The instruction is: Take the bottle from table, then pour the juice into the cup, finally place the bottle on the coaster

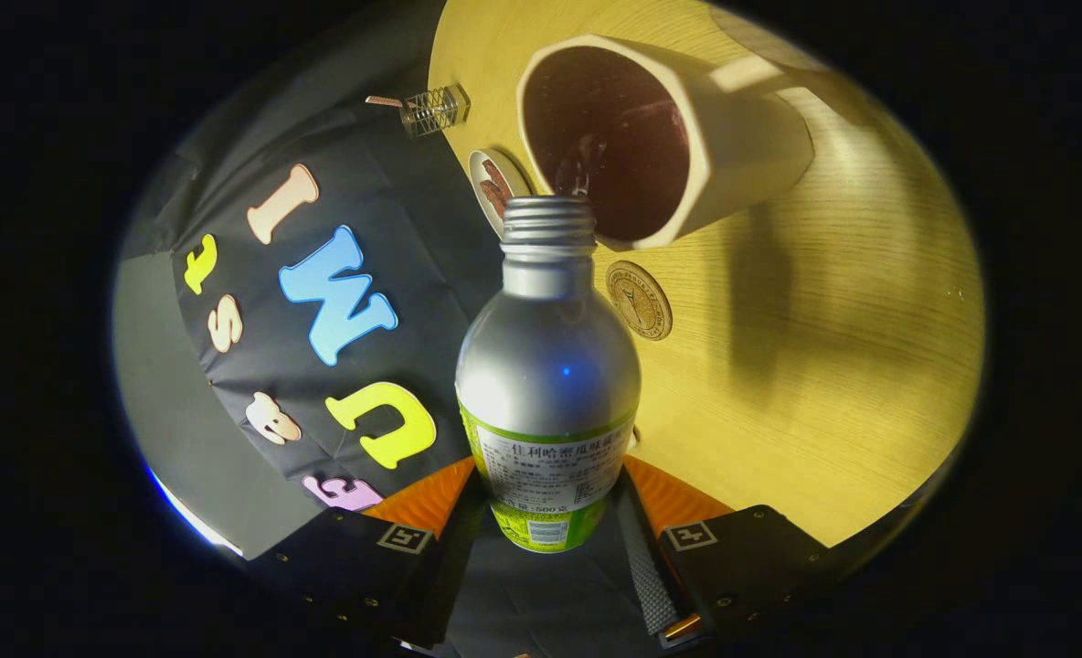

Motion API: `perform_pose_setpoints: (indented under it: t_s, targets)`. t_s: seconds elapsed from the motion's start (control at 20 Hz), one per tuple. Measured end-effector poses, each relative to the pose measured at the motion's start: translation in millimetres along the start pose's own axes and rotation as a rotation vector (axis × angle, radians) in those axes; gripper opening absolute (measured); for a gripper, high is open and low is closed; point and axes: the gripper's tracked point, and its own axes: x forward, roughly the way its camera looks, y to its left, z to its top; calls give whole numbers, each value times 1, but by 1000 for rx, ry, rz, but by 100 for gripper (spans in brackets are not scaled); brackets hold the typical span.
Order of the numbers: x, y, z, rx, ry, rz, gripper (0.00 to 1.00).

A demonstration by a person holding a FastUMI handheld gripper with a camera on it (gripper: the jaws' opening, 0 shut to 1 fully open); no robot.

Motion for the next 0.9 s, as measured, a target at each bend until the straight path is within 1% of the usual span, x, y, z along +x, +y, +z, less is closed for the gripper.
perform_pose_setpoints:
  t_s: [0.3, 0.65, 0.9]
  targets:
    - [-5, 9, -2, 38, 3, 12, 77]
    - [-8, 21, -2, 111, 5, 27, 77]
    - [-6, 28, -10, 148, 23, 27, 77]
